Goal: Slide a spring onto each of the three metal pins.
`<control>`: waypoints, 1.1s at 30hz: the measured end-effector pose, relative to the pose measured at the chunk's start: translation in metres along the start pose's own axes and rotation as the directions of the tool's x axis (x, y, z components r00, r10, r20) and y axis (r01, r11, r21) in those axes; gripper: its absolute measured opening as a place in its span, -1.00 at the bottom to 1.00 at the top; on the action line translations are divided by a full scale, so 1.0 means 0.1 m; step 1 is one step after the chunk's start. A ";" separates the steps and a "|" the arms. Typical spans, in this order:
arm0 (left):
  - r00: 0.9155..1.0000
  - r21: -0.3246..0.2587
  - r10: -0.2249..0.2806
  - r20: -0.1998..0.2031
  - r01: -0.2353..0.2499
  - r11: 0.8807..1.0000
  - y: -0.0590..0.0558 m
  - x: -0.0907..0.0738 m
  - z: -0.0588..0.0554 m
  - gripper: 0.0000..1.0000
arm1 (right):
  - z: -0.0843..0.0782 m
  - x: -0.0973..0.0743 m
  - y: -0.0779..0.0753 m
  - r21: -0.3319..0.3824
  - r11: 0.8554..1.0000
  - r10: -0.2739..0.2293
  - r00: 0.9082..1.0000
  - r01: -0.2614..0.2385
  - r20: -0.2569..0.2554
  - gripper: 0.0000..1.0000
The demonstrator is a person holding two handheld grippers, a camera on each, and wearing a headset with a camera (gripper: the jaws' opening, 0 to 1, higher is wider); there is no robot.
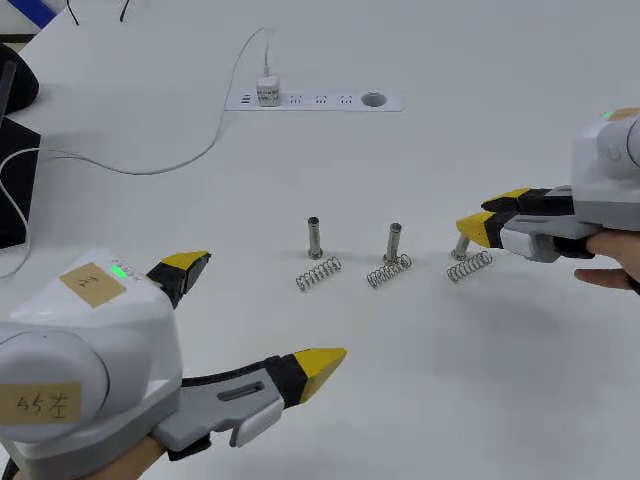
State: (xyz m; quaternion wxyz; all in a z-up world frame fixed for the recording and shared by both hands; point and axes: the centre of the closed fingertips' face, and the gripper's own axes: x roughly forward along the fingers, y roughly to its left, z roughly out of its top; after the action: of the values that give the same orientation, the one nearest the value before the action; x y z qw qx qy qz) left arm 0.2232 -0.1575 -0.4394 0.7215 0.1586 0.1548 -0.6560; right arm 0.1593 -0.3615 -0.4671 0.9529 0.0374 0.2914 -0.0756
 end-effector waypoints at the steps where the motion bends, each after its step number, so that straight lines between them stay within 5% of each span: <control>1: 1.000 0.002 0.001 -0.003 -0.001 1.000 0.01 0.01 -0.01 0.67 | 0.01 -0.01 0.01 -0.001 1.000 0.003 1.000 -0.003 0.005 -0.45; 16: 0.996 0.055 -0.055 -0.068 0.058 0.997 0.15 0.32 -0.22 0.32 | 0.15 -0.27 0.15 -0.010 0.999 0.046 0.996 -0.045 0.082 -0.06; 33: 0.982 0.089 -0.131 -0.135 0.144 0.986 0.29 0.77 -0.41 -0.14 | -0.07 -0.39 0.37 0.004 0.994 0.109 0.990 -0.110 0.085 0.15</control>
State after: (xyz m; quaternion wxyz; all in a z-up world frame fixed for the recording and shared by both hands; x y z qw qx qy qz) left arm 0.2583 -0.2069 -0.5087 0.6541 0.2250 0.1791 -0.6996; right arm 0.1300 -0.3198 -0.4498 0.9670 0.0541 0.2477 -0.0261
